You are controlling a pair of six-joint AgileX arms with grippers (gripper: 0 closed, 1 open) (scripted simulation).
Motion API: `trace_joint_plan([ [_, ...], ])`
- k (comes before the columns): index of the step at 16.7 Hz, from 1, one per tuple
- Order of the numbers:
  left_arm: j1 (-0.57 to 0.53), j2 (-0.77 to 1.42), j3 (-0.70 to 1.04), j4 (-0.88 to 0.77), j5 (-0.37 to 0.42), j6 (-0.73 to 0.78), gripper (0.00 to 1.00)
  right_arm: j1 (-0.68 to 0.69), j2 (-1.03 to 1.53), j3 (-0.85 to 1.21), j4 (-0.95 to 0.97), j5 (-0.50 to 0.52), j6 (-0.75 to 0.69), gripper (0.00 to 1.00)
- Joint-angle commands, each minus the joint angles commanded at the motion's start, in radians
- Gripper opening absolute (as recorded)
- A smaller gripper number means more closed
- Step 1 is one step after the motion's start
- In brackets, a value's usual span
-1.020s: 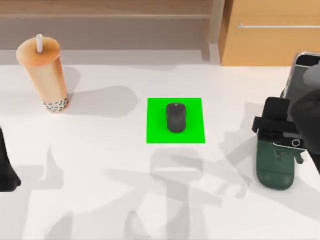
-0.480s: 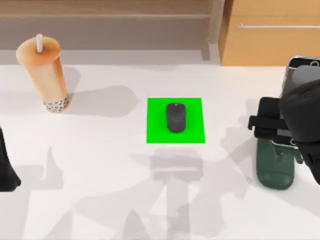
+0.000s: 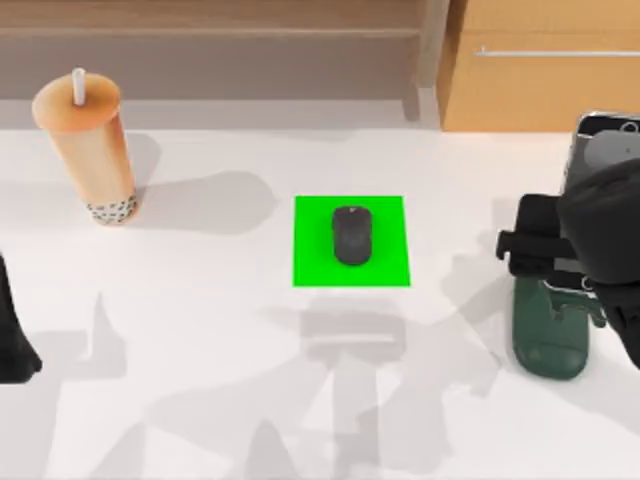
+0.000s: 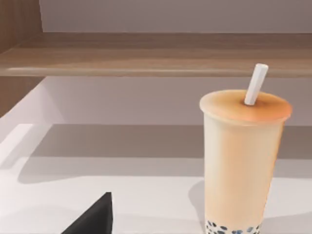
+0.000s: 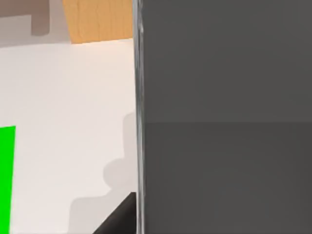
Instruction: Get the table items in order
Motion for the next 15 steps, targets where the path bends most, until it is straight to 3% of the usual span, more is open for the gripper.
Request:
trace_joint_plan([
  [4,0.000,0.000,0.000,0.000,0.000,0.000,1.00,0.000,0.000,0.000,0.000,0.000,0.000,0.98],
  [15,0.000,0.000,0.000,0.000,0.000,0.000,1.00,0.011,-0.013,-0.004,-0.016,0.010,0.015,1.00],
])
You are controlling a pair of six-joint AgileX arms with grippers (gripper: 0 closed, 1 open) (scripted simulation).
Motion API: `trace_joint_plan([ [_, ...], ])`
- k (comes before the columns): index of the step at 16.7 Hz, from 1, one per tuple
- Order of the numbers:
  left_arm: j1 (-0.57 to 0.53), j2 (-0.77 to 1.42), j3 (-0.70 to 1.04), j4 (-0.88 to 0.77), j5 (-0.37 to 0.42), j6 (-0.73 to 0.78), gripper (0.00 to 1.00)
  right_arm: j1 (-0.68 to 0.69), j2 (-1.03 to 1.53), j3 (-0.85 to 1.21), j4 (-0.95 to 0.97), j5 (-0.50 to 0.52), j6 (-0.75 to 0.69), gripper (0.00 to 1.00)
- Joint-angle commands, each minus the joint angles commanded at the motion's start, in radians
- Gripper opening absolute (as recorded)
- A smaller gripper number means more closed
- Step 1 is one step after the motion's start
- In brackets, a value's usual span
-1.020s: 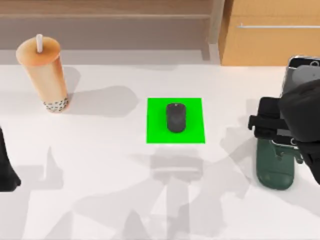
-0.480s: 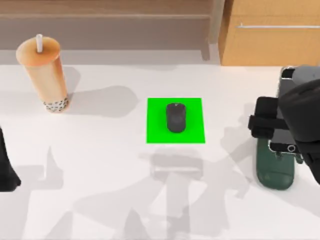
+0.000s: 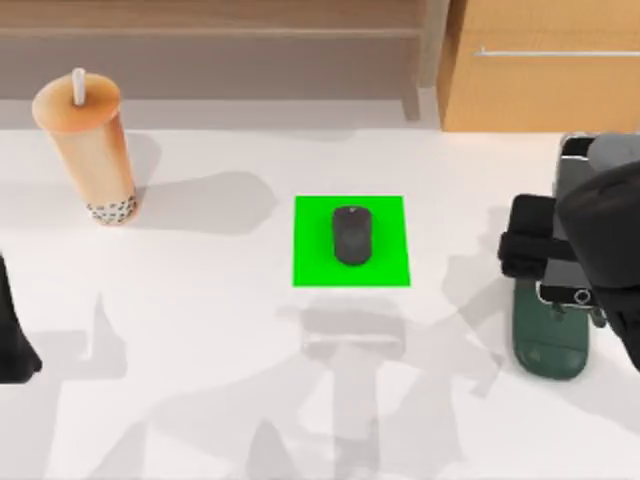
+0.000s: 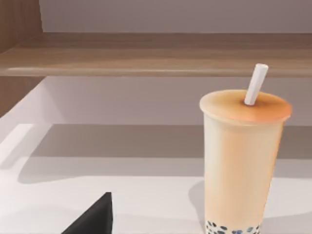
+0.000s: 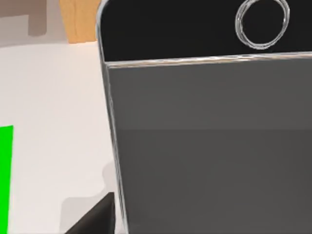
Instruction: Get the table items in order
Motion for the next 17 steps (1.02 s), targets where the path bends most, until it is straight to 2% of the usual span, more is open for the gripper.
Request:
trace_joint_plan([
  [6,0.000,0.000,0.000,0.000,0.000,0.000,1.00,0.083,-0.070,-0.032,-0.098,0.055,0.082,1.00],
  [12,0.000,0.000,0.000,0.000,0.000,0.000,1.00,0.084,-0.073,-0.030,-0.101,0.053,0.082,1.00],
  [15,0.000,0.000,0.000,0.000,0.000,0.000,1.00,0.057,-0.137,-0.053,-0.084,0.016,0.047,1.00],
  [17,0.000,0.000,0.000,0.000,0.000,0.000,1.00,0.007,-0.232,-0.102,-0.061,-0.047,-0.012,1.00],
])
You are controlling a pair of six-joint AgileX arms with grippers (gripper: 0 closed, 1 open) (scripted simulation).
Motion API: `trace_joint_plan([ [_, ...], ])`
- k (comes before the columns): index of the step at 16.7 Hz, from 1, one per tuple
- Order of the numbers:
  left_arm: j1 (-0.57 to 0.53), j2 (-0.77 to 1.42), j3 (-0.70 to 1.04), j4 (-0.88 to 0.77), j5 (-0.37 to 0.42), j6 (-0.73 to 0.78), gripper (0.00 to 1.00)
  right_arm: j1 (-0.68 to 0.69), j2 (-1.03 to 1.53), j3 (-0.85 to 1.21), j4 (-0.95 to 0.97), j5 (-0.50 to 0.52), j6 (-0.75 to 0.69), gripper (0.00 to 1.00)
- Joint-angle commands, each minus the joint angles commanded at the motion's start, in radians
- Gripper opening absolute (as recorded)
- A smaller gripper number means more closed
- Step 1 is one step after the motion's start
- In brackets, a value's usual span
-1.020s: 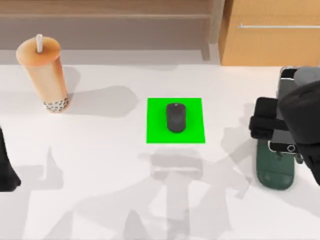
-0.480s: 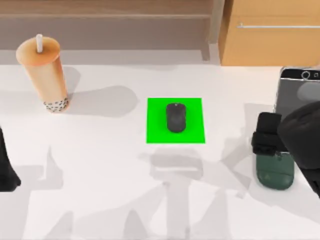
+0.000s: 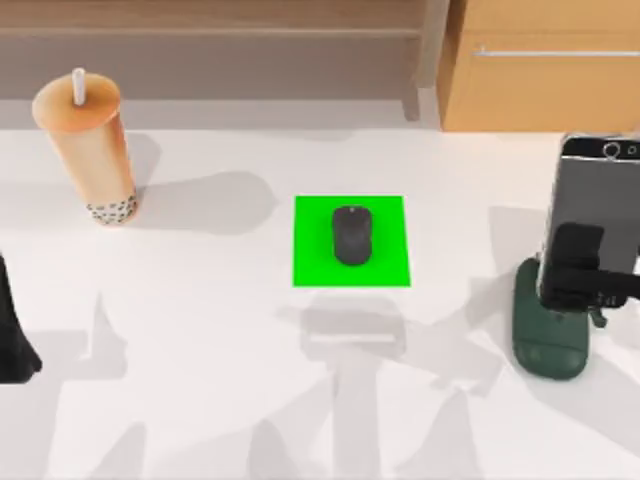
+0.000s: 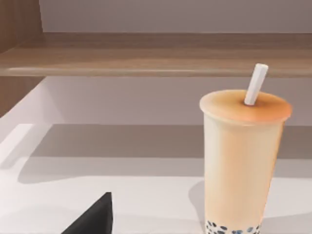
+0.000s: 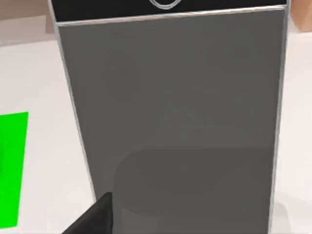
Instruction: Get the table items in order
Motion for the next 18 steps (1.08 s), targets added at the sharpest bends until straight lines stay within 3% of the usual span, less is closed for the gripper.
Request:
trace_joint_plan([
  [11,0.000,0.000,0.000,0.000,0.000,0.000,1.00,-0.546,-0.819,-0.473,0.271,-0.559,-0.456,1.00],
  [15,0.000,0.000,0.000,0.000,0.000,0.000,1.00,-0.690,-0.949,-0.567,0.352,-0.672,-0.554,1.00],
  [18,0.000,0.000,0.000,0.000,0.000,0.000,1.00,-0.722,-0.964,-0.590,0.366,-0.695,-0.580,1.00],
])
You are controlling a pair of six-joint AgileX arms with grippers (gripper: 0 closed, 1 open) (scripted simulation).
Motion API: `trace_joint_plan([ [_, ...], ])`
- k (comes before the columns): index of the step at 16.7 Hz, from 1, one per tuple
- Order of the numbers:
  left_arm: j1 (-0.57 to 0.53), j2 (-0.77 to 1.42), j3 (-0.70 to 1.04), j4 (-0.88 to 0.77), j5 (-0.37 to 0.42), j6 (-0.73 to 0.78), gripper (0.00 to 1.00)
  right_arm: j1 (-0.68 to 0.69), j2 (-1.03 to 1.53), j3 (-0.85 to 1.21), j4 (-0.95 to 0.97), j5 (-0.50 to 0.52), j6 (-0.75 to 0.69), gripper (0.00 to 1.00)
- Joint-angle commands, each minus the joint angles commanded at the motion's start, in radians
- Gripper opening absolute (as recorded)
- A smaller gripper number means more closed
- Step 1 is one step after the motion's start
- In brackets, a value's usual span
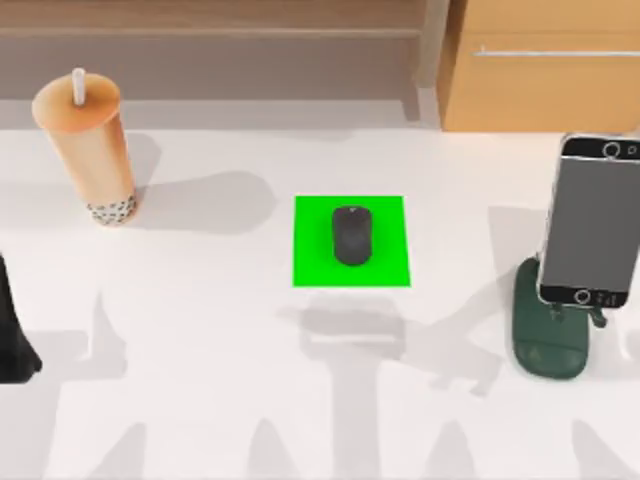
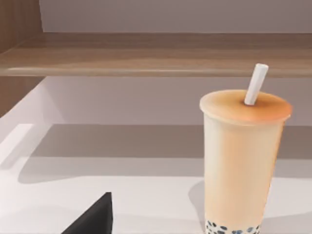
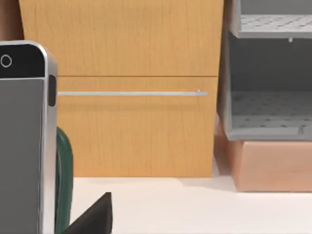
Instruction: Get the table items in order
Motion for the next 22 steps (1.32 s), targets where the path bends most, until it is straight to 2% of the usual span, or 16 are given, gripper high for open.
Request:
trace_joint_plan([
  [6,-0.003,0.010,0.001,0.010,-0.001,0.000,1.00,0.000,0.000,0.000,0.000,0.000,0.000,1.00],
  [10,-0.031,0.156,0.005,0.148,-0.018,-0.007,1.00,0.000,0.000,0.000,0.000,0.000,0.000,1.00],
  [15,-0.083,0.558,0.030,0.440,-0.046,-0.018,1.00,0.000,0.000,0.000,0.000,0.000,0.000,1.00],
  [22,-0.144,1.330,0.187,0.930,-0.086,-0.022,1.00,0.000,0.000,0.000,0.000,0.000,0.000,1.00],
])
